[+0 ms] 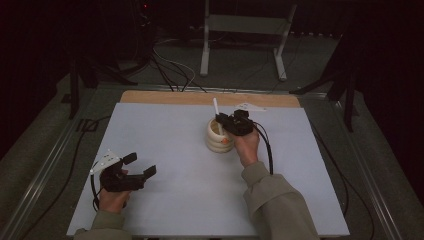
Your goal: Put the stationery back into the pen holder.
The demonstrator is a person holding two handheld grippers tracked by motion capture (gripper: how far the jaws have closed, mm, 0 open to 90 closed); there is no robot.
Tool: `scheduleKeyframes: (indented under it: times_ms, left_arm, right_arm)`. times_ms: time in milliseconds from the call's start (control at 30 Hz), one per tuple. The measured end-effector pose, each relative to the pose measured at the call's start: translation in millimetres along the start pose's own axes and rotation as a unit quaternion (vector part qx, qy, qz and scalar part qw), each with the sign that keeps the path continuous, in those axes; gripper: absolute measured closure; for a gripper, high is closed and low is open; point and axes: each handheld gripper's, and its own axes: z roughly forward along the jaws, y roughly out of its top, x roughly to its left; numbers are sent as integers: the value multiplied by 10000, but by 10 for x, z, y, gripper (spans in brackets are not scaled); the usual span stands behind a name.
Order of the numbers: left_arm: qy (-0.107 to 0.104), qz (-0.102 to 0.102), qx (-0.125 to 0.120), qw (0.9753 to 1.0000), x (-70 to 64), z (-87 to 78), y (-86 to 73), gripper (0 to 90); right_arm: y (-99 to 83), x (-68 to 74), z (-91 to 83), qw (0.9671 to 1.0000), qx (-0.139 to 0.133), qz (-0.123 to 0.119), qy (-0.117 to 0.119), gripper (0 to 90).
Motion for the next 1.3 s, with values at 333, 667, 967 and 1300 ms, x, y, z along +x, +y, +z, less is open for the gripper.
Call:
scheduleKeyframes:
  times_ms: [333, 667, 967, 1300]
  left_arm:
    - [13, -8, -11, 10000, 3, -6, 2, 3]
    - [27, -18, -19, 10000, 4, -7, 2, 3]
    - [52, -25, -46, 10000, 14, -25, 8, 3]
    - [117, 1, -57, 9999, 17, -43, 19, 3]
  right_arm:
    - [-37, 9, -4, 9999, -23, -9, 140, 645]
    - [49, 7, -126, 9991, -230, 13, 350, 223]
    - [108, 29, -183, 9992, -33, -175, 360, 103]
    - [160, -20, -308, 9992, 174, -267, 247, 38]
